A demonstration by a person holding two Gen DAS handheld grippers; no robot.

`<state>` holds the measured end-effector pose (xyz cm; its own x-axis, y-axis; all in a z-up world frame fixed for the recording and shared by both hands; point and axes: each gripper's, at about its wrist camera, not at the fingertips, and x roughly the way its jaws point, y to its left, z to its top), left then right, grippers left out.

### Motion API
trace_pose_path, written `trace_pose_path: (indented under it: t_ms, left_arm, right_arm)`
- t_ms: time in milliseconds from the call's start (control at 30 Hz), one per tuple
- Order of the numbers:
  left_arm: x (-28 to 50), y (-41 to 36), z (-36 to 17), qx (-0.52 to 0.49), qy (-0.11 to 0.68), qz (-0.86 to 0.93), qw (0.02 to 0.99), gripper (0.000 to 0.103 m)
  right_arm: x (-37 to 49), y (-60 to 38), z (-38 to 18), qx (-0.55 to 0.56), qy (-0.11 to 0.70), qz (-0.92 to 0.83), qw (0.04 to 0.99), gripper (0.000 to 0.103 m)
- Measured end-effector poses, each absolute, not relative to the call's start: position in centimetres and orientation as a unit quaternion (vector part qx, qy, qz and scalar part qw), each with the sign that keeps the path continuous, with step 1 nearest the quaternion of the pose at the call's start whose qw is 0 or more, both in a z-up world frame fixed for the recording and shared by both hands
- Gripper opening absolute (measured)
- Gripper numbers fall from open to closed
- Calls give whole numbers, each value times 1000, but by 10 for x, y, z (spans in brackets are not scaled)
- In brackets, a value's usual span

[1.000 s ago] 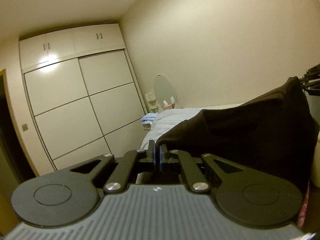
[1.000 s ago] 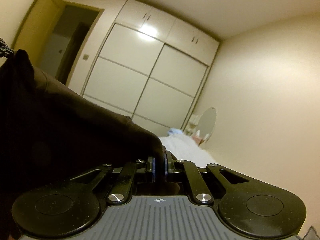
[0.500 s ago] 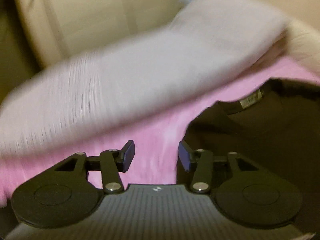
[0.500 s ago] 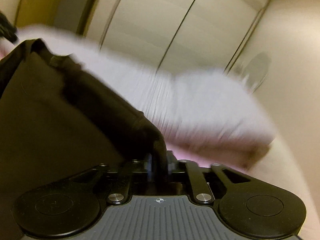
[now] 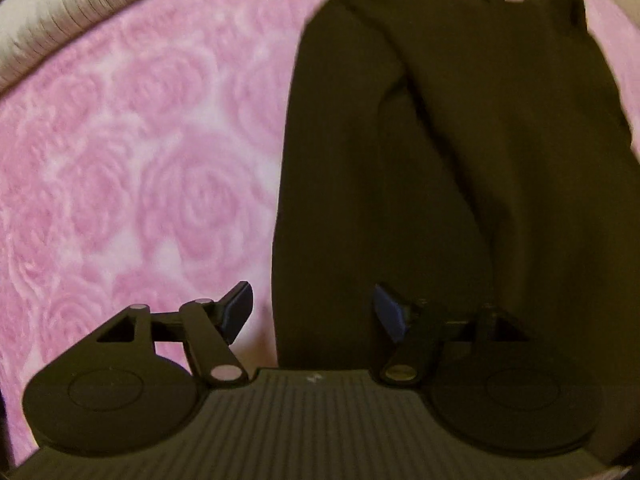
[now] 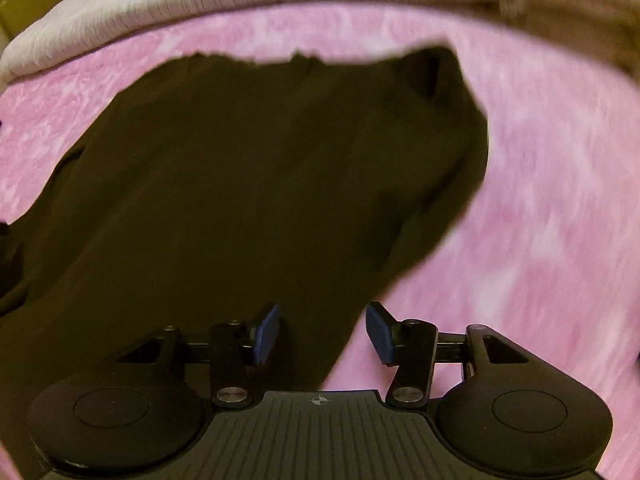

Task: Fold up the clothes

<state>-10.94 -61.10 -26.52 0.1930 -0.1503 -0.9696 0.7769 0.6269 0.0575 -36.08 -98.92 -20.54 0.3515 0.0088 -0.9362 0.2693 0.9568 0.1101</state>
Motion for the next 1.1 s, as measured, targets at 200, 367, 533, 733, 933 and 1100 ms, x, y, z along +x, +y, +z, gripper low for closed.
trace_pose_path:
  t_ms: [200, 367, 533, 733, 933, 1100]
  left_arm:
    - [-108, -601, -285, 254, 581, -366, 681, 6]
    - [-68, -570, -235, 265, 522, -398, 706, 4]
    - [43, -519, -183, 293, 449, -341, 772, 4]
    - [146, -496, -183, 292, 438, -262, 809, 35]
    - [110, -500, -205, 272, 440, -294, 804, 39]
    - [50, -527, -222, 247, 464, -351, 774, 42]
  right_arm:
    - [-376, -973, -218, 150, 586, -95, 791, 55]
    - [-372, -959, -202, 135, 579, -132, 793, 55]
    - [-365, -931, -180, 101, 573, -158, 798, 56]
    - [-357, -893, -164, 91, 569, -177, 798, 57]
    - [-351, -869, -158, 78, 579, -185, 790, 58]
    - [-346, -893, -145, 41, 581, -192, 790, 59]
